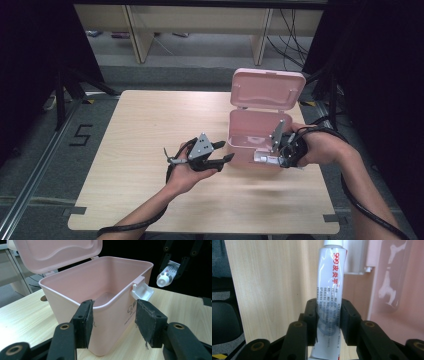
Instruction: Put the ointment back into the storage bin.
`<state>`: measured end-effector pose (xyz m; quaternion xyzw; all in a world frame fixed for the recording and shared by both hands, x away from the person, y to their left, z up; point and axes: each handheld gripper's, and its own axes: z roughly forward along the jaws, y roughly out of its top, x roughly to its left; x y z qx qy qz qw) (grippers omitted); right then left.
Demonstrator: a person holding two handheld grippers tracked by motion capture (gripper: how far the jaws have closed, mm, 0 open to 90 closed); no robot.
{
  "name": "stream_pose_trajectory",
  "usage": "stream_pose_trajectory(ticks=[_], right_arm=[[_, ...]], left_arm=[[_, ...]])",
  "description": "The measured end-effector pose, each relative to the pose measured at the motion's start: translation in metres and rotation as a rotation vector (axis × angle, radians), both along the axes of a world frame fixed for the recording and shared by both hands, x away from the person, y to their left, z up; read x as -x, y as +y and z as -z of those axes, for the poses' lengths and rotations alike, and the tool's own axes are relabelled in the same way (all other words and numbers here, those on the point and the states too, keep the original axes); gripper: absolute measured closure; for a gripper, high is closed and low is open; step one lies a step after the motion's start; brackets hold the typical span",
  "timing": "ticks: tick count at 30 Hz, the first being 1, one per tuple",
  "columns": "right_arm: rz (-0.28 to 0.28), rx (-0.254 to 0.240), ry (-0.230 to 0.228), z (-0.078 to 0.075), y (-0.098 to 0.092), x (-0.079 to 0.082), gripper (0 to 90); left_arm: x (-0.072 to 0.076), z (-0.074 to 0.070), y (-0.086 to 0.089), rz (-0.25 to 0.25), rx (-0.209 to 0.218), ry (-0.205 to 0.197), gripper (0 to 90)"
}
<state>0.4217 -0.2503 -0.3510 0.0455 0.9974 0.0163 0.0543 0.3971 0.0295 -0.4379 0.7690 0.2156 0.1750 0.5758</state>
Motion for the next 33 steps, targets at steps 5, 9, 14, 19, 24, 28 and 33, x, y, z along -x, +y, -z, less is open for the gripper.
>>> stream_pose_trajectory(ticks=[5, 9, 14, 19, 24, 28, 33], right_arm=[[0.013, -0.002, -0.004, -0.004, 0.0, -0.001, 70.8], [-0.003, 0.0, -0.006, -0.006, 0.0, -0.003, 70.8], [0.015, -0.001, -0.009, -0.007, 0.0, -0.004, 70.8], [0.014, 0.001, -0.003, -0.009, 0.002, -0.006, 70.8], [-0.031, -0.014, -0.003, -0.011, 0.004, -0.011, 70.8], [0.016, 0.001, -0.006, -0.014, 0.004, -0.009, 70.8], [-0.021, -0.006, -0.012, -0.015, 0.005, -0.014, 70.8]], left_arm=[[0.0, 0.0, -0.001, 0.0, 0.0, 0.0, 47.9], [0.0, 0.0, -0.001, -0.001, 0.001, 0.001, 47.9], [0.0, 0.0, -0.001, 0.0, 0.001, 0.002, 47.9], [0.0, 0.0, -0.001, 0.0, 0.0, 0.002, 47.9], [0.0, 0.0, -0.001, 0.0, 0.001, 0.002, 47.9], [0.0, 0.0, -0.001, 0.002, -0.001, 0.0, 47.9], [0.0, 0.0, -0.001, 0.001, 0.0, 0.001, 47.9]])
